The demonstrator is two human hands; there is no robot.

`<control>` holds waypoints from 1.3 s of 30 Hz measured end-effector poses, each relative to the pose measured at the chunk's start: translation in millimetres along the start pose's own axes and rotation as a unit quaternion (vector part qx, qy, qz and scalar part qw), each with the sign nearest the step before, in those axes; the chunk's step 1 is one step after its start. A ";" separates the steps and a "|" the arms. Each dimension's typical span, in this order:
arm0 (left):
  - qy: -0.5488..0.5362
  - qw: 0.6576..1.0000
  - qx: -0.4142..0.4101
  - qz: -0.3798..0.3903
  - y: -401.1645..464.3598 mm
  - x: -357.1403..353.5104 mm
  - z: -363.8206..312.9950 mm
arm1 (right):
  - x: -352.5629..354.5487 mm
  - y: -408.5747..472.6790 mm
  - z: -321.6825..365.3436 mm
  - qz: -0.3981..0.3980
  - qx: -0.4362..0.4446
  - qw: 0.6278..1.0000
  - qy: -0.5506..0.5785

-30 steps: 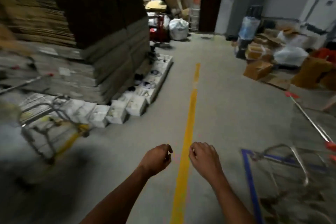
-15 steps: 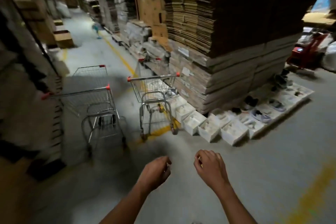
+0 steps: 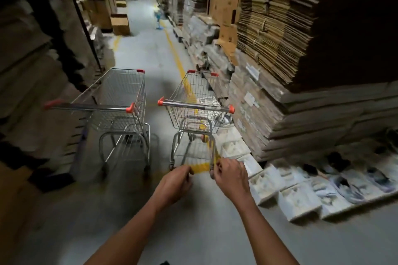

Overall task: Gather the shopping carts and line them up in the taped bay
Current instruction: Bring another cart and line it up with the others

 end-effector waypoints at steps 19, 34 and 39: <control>0.084 0.996 0.010 -0.016 369.0 -9.3 141.4 | -138.0 337.1 -104.9 0.126 -0.048 0.991 -0.020; 0.266 0.936 0.091 0.211 481.3 -70.3 214.8 | -226.2 443.1 -160.2 0.383 -0.023 0.922 -0.044; 0.289 0.921 0.134 0.225 490.5 -79.5 216.6 | -238.4 455.1 -172.3 0.398 0.002 0.917 -0.036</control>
Point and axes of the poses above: each hand's wrist, its own y-axis towards the middle knuckle, its own x-axis out of the back of the hand, z = x × y, the point moved 4 cm from there along y, towards the middle knuckle, and after that the axes turned 8 degrees about y, right-handed, at the moved point
